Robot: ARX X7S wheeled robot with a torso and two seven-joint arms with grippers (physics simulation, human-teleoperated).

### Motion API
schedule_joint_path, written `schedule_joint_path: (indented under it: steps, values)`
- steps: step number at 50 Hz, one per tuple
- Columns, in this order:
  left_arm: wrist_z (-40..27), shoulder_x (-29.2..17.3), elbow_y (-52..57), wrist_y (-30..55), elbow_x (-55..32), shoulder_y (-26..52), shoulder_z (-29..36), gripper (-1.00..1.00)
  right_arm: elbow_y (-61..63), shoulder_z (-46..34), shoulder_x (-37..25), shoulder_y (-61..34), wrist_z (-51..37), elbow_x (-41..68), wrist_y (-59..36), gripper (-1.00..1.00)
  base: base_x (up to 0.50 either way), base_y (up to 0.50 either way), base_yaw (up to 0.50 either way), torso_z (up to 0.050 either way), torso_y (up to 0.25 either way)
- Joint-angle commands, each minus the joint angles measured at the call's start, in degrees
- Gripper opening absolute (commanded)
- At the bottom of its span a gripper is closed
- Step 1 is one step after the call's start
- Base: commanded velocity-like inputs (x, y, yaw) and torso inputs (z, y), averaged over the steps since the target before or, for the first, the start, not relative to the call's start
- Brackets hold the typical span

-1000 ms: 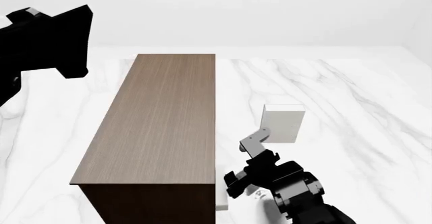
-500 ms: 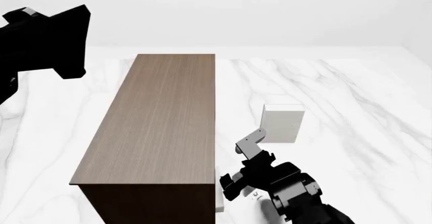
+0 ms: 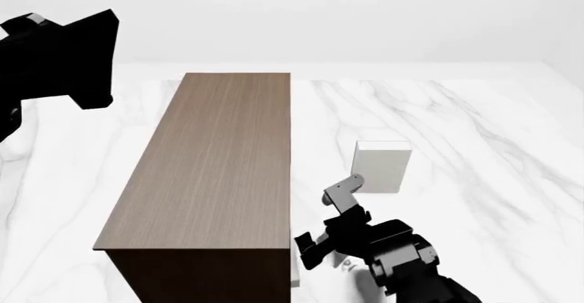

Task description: Pick up the book on the right and place it under the cabinet shelf.

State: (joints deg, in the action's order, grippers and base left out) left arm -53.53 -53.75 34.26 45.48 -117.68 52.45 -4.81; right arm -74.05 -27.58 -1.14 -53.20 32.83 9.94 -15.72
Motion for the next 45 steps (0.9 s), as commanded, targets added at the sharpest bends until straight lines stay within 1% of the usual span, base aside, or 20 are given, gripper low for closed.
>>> schedule_joint_path:
  steps: [1, 7, 24, 45]
  values:
    - [-0.50, -0.36, 0.28, -0.32, -0.58, 0.08, 0.05, 1.00, -0.91, 5.17, 0.89, 0.96, 7.55, 2.53, -6.18, 1.00, 0.00, 0.00, 0.00, 0.000, 0.000]
    - [-0.14, -0.05, -0.50, 0.04, -0.09, 1.17, 1.11, 1.00, -0.91, 6.24, 0.99, 0.86, 8.56, 1.44, -7.26, 1.00, 0.00, 0.00, 0.00, 0.000, 0.000]
    - [-0.23, -0.13, -0.99, 0.26, 0.09, 2.50, 2.28, 1.00, -0.91, 5.24, 1.02, 0.80, 10.00, 1.12, -7.46, 1.00, 0.00, 0.00, 0.00, 0.000, 0.000]
    - [-0.30, -0.25, -0.55, -0.25, 0.17, 2.02, 2.04, 1.00, -0.91, 6.53, 1.00, 1.05, 7.90, 0.81, -5.84, 1.00, 0.00, 0.00, 0.00, 0.000, 0.000]
